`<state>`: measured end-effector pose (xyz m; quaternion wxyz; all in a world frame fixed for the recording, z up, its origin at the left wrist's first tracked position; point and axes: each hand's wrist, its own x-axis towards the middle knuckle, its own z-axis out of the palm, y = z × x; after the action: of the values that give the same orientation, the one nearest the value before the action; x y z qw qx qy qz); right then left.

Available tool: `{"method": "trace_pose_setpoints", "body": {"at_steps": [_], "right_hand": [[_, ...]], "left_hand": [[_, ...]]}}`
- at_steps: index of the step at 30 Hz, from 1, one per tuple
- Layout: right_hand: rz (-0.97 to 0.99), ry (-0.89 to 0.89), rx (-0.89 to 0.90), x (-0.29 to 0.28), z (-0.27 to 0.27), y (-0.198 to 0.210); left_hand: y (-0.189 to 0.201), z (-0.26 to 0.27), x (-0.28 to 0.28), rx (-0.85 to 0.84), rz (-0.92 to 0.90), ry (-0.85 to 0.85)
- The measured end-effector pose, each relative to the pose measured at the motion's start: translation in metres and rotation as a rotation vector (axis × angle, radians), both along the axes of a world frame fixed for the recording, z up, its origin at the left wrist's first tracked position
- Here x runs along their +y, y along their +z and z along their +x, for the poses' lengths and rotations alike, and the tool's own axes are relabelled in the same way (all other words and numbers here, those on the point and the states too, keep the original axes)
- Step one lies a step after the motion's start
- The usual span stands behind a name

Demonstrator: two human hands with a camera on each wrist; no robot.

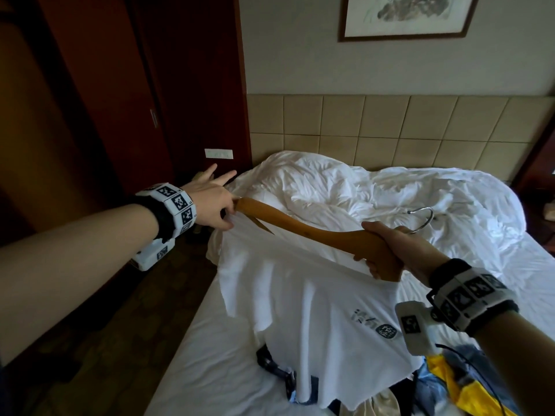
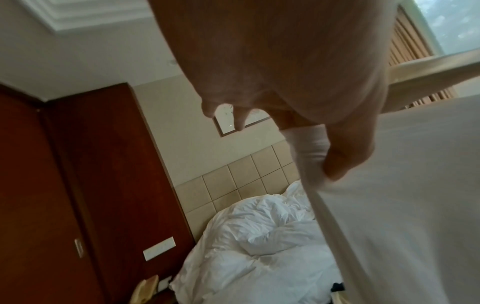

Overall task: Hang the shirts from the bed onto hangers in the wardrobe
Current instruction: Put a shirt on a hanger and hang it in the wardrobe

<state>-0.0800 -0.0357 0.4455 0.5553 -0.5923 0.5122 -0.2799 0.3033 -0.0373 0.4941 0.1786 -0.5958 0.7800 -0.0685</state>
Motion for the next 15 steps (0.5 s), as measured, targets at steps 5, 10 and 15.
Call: {"method": "trace_pose_setpoints", "body": {"at_steps": [5, 10, 15], "right_hand": [[-0.07, 0.005, 0.11, 0.008, 0.003, 0.003], [-0.278, 0.012, 0.563, 0.015, 0.023, -0.023], [-0.311, -0.06, 0.487, 0.005, 0.021, -0.015]], "left_hand": [[-0.006, -0.008, 0.005, 0.255, 0.042, 0.158], [0.011, -0.029, -0.001, 0.149, -0.03, 0.021], [0.009, -0.042, 0.001, 0.065, -0.032, -0.163]]}}
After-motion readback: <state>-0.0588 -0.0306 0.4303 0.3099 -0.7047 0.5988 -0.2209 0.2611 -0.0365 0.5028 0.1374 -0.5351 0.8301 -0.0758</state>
